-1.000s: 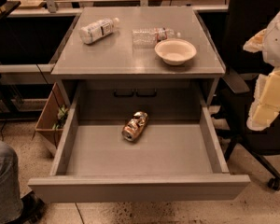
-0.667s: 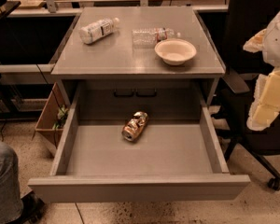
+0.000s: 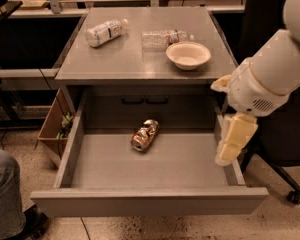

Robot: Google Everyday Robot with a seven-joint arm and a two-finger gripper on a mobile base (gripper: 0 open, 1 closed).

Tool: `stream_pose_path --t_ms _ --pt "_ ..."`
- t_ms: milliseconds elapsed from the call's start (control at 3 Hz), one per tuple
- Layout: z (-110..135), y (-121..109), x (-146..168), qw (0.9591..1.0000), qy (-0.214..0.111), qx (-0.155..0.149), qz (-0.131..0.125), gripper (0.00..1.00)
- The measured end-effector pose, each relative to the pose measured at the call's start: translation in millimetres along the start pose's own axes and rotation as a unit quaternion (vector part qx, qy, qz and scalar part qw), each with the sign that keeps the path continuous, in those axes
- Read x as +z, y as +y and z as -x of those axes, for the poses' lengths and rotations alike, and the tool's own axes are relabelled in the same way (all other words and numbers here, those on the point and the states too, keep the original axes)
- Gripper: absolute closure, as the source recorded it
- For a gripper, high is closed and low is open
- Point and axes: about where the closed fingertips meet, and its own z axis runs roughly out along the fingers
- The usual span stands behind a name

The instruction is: Pick orange can from top drawer and place on counter

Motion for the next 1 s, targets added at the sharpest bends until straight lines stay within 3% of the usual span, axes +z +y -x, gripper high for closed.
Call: stream_pose_path --t_ms 333,667,1000 --pt "28.2 0.7 73.5 0.9976 -0.052 -0.036 0.028 0.00" --pt "63.0 -10.2 136.1 0.9928 -0.103 -0.051 0.034 0.00" --pt "62.9 -9.5 135.2 0.9928 -0.102 -0.052 0.035 0.00"
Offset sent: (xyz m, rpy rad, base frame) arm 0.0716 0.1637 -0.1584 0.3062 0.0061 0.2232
